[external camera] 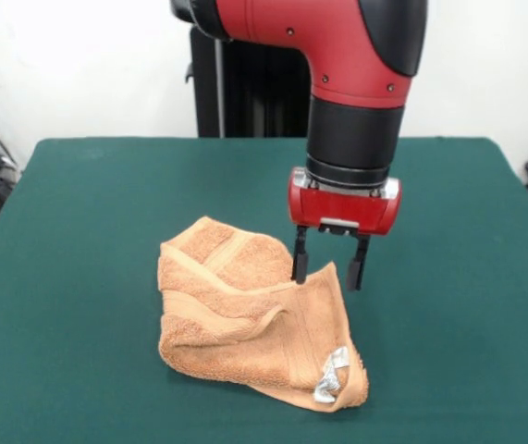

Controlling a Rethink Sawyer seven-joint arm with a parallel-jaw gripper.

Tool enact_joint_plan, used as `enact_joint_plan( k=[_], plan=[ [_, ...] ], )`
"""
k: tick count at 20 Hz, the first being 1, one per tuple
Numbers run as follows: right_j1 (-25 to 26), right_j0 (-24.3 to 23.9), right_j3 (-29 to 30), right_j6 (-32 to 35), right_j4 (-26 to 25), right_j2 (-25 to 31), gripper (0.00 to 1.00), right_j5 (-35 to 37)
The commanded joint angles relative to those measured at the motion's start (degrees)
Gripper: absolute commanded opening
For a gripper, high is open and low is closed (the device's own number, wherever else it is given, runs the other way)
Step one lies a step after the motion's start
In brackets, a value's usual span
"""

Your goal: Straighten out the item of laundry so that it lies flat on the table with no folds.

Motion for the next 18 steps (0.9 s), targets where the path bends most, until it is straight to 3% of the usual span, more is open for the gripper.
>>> enact_joint_plan(
  k=[1, 18],
  plan=[
    [1.72, 2.22, -0.96, 11.53, 2.07, 1.58, 1.0, 5.43],
    [0.76, 2.33, 0.14, 11.47, 1.89, 1.6, 1.0, 4.97]
  ],
)
